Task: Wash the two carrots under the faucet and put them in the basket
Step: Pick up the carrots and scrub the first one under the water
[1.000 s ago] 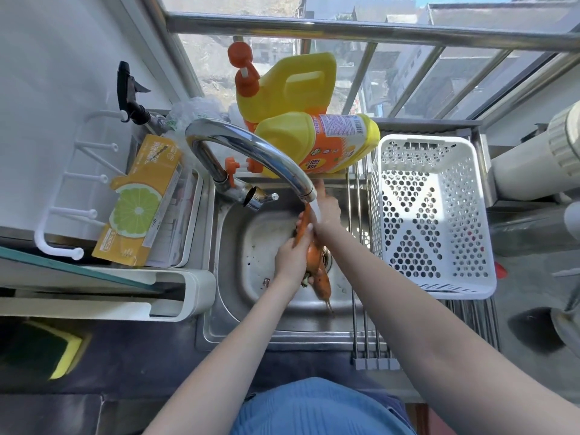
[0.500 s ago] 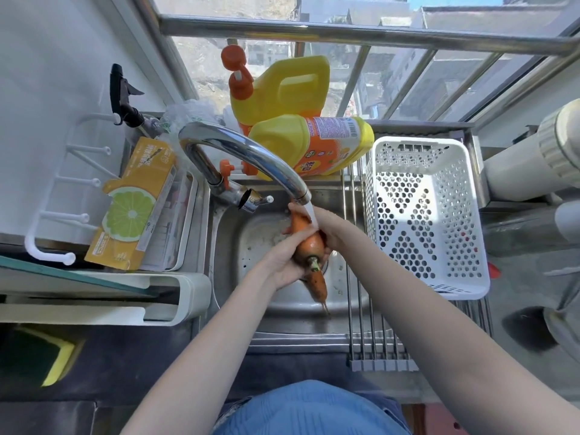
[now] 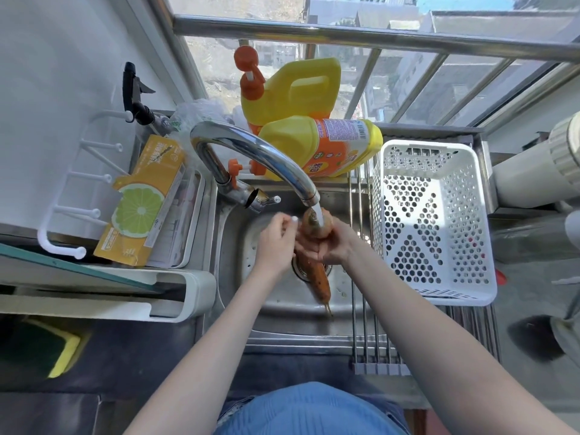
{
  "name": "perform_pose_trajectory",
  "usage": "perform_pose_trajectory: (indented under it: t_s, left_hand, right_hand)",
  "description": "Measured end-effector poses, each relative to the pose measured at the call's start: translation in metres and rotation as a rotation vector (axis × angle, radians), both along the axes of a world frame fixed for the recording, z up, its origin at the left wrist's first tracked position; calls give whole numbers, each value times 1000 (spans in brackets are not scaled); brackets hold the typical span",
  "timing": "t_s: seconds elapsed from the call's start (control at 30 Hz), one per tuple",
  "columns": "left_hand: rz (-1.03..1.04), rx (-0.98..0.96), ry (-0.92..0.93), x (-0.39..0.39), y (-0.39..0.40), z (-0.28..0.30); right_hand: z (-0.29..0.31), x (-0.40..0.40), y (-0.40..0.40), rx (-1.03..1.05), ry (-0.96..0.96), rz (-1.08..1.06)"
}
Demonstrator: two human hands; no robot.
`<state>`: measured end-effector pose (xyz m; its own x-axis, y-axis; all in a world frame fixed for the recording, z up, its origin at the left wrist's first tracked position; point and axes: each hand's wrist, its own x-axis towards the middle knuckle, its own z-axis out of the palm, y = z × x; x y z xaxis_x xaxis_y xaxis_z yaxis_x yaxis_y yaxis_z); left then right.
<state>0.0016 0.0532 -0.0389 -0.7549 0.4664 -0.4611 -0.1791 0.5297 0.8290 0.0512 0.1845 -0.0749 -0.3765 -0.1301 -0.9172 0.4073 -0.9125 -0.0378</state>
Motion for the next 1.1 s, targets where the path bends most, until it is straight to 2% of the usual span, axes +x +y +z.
perform_pose_trajectory:
  t_s: [0.07, 0.13, 0.23, 0.37, 0.4, 0.47, 0.5, 0.53, 0.6, 0.63, 0.73, 0.83, 0.93, 1.1]
  left_hand:
    - [-242, -44, 109, -6, -1, -3]
    - [-440, -28, 71, -9, 3, -1]
    - [-391, 17, -28, -12, 14, -1]
    - [-362, -8, -15, -17, 27, -3]
    - [-349, 3, -20, -16, 29, -1]
    - [-314, 2, 6, -14, 30, -3]
    - [-301, 2, 15, -13, 30, -5]
    - [-297, -5, 8, -12, 29, -7]
    - [-302, -13, -4, -11, 27, -9]
    - [-324, -22, 1, -11, 26, -9]
    - [-423, -40, 33, -9, 28, -2]
    - [-337, 29, -198, -10, 22, 6]
    - [-284, 25, -321, -18, 17, 3]
    - [-268, 85, -354, -13, 14, 1]
  right_hand:
    - [-3, -1, -4, -25, 7, 5]
    - [-1, 0, -10, -109, 45, -5]
    - [-2, 5, -17, -91, 98, 89]
    - [15, 15, -11, 51, 103, 514]
    - [21, 15, -8, 139, 83, 651]
    - [28, 15, -6, 485, -28, 824]
    - [30, 13, -7, 731, -93, 774]
    - [28, 12, -8, 908, -125, 611]
    - [29, 9, -11, 913, -6, 231]
    - [31, 8, -14, 869, 107, 159]
    - [29, 4, -26, 997, 269, 297]
    - [37, -5, -29, 1108, 285, 329]
    - [38, -12, -24, 1060, 294, 384]
    - [36, -27, -16, 850, 82, 211]
